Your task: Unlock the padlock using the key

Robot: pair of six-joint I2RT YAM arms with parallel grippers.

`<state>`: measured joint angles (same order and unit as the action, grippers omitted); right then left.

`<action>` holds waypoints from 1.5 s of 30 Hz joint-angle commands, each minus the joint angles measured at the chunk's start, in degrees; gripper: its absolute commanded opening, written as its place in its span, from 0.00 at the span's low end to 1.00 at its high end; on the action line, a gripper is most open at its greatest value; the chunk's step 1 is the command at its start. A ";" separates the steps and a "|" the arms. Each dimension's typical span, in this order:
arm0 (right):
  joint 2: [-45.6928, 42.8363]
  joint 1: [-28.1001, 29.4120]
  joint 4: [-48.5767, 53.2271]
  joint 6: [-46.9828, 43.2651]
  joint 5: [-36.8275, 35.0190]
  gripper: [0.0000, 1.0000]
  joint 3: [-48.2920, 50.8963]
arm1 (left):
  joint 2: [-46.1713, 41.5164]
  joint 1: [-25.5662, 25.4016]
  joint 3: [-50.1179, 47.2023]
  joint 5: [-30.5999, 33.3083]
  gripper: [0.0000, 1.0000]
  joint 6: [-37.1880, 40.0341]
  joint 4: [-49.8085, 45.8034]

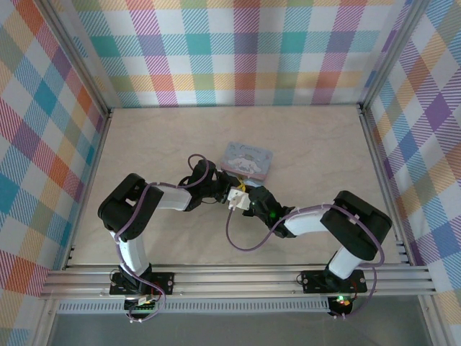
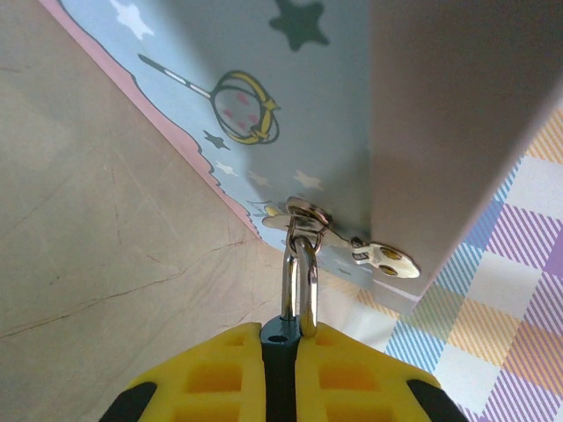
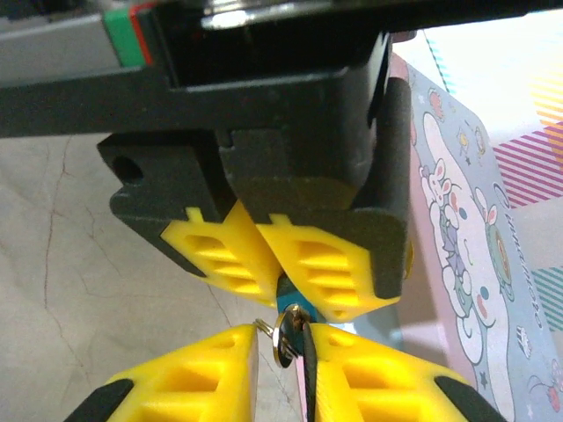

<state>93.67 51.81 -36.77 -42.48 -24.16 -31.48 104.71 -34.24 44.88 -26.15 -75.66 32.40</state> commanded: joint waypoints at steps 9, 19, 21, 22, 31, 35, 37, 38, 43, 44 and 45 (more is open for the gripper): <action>1.64 -0.13 -1.94 1.86 -1.01 0.03 -2.58 | -1.79 -0.48 0.69 -1.45 0.00 -0.70 -1.74; -2.88 -0.13 4.23 15.34 -3.67 0.00 -4.45 | -2.09 -0.46 0.47 -1.29 0.00 -0.98 -1.31; -3.73 -0.13 6.02 21.85 -3.37 0.00 -4.73 | -2.22 -0.48 0.47 -1.25 0.00 -0.98 -1.29; -4.12 -0.13 6.14 25.69 -2.97 0.00 -4.54 | -2.14 -0.47 0.47 -1.28 0.00 -0.98 -1.34; -2.20 -0.13 2.09 36.33 -2.62 0.00 -0.93 | -1.86 -0.48 0.33 -1.02 0.01 0.06 -1.90; -1.92 -0.12 2.27 38.55 -2.69 0.00 0.16 | -2.60 -0.22 0.21 -0.39 0.15 1.33 -3.32; -1.74 -0.13 1.92 39.58 -2.72 0.00 0.85 | -3.25 0.18 -0.09 -0.06 0.21 1.93 -4.04; -1.70 -0.13 1.67 39.97 -2.73 0.00 1.16 | -3.71 0.36 -0.20 0.04 0.25 2.34 -4.54; -1.86 -0.31 1.09 43.33 -1.53 0.00 2.14 | -6.84 1.77 -0.77 0.53 0.44 4.80 -7.25; -2.06 -0.44 1.09 44.10 -1.02 0.00 2.46 | -7.57 2.15 -0.83 0.45 0.48 5.40 -7.88; -2.46 -0.68 1.08 45.55 -0.35 0.00 2.84 | -8.42 2.60 -0.83 0.41 0.52 6.05 -8.52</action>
<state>91.42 51.62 -34.52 -1.67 -25.82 -29.93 99.63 -33.06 44.77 -25.91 -72.27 26.74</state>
